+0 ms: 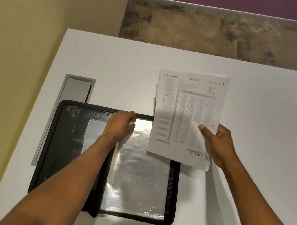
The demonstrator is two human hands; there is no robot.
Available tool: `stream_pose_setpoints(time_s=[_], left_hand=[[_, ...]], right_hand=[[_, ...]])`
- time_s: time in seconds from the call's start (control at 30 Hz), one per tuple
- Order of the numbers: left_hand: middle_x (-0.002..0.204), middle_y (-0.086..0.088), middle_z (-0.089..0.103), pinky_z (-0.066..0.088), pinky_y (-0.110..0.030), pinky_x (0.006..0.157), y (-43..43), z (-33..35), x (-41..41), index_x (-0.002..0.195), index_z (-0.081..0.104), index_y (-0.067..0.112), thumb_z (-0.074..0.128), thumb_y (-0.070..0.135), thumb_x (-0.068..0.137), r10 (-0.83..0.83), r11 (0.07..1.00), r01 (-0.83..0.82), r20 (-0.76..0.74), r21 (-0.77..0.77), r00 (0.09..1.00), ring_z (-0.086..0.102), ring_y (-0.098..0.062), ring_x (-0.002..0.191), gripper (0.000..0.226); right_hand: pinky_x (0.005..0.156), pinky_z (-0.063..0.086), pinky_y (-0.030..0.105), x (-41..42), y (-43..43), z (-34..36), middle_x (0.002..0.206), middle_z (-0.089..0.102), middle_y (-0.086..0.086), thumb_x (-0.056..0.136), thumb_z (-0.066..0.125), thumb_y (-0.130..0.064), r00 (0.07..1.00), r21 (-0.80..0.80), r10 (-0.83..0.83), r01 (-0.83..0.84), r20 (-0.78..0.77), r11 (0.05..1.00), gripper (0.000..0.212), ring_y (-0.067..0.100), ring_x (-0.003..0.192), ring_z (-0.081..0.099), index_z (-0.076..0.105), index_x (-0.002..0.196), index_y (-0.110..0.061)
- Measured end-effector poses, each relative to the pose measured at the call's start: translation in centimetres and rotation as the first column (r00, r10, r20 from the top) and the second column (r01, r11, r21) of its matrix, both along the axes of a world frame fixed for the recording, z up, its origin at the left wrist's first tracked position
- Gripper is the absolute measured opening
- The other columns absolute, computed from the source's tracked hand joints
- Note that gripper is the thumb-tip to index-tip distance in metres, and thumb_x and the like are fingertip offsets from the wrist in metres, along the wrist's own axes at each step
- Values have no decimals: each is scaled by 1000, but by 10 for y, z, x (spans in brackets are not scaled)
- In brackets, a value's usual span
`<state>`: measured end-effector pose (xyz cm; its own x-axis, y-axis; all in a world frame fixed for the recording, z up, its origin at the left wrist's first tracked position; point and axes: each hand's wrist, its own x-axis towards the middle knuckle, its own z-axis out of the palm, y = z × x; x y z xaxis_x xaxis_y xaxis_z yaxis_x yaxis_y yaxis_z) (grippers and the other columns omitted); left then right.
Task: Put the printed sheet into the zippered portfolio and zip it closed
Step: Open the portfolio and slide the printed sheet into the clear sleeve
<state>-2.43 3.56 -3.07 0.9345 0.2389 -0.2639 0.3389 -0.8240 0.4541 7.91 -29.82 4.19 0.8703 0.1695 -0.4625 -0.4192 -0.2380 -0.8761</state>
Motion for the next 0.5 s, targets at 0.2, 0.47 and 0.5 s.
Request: stream_pose_setpoints(time_s=[0.2, 0.47, 0.5], left_hand=[[106, 18, 71, 45, -29, 74, -11, -5, -2, 102, 77, 31, 61, 34, 92, 56, 996, -55, 4, -67, 998, 62, -7, 93, 19], [95, 13, 53, 47, -29, 59, -31, -17, -36, 89, 75, 28, 73, 32, 92, 125, 992, -128, 201, 4, 972, 56, -10, 78, 5], [92, 12, 50, 47, -28, 57, -31, -20, -38, 90, 73, 27, 73, 33, 92, 127, 991, -133, 205, 19, 971, 55, -10, 74, 6]], right_hand=[[85, 57, 13, 36, 36, 21, 105, 76, -23, 96, 73, -21, 993, 57, -37, 31, 115, 998, 29, -1, 102, 73, 69, 123, -31], [77, 58, 13, 70, 96, 28, 106, 74, -21, 98, 69, -25, 963, 4, 141, -146, 231, 989, 34, -4, 95, 73, 69, 132, -20], [73, 57, 11, 71, 102, 28, 106, 73, -22, 98, 69, -26, 956, -8, 173, -176, 237, 984, 34, -6, 92, 72, 69, 131, -20]])
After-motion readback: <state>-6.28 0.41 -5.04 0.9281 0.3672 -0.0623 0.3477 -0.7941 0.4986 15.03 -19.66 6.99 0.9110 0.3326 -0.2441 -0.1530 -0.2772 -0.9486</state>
